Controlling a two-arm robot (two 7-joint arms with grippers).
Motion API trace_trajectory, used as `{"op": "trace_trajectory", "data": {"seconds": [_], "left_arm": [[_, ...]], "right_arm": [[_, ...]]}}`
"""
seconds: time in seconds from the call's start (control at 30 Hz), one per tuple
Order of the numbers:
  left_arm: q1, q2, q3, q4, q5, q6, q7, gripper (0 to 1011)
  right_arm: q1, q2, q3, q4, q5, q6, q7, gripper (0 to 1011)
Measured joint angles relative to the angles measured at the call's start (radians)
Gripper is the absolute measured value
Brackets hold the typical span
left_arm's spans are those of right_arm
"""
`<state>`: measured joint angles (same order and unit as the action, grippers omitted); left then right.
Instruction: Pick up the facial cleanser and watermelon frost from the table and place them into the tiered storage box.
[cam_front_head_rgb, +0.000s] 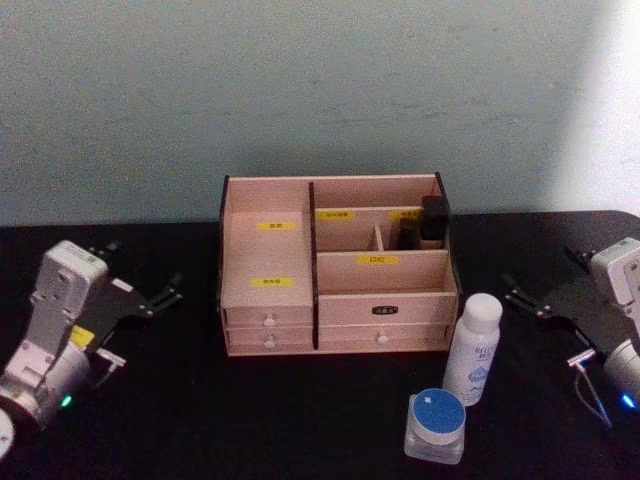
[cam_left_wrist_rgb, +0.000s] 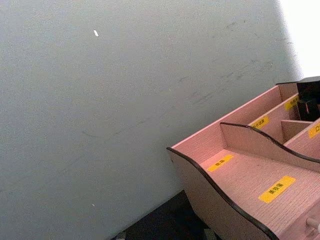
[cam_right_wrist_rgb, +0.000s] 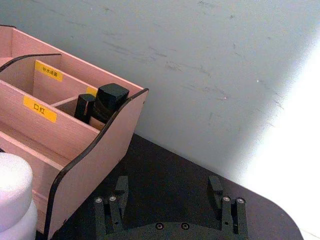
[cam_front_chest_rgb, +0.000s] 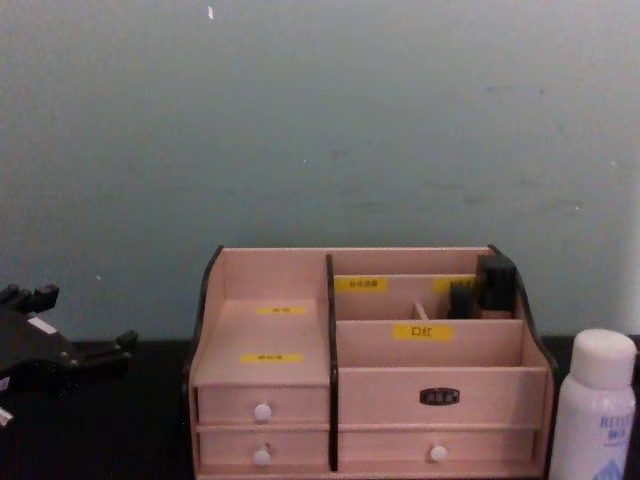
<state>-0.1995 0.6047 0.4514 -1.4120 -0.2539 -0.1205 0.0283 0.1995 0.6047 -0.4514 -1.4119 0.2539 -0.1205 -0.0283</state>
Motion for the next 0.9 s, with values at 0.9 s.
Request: {"op": "trace_trajectory", "data": {"seconds": [0.9], "left_arm": [[0.000, 0.000, 0.000, 0.000, 0.000, 0.000, 0.000, 1001]], "right_arm": [[-0.009, -0.001, 0.009, -0.009, -0.003, 0.000, 0.013, 1002]]}}
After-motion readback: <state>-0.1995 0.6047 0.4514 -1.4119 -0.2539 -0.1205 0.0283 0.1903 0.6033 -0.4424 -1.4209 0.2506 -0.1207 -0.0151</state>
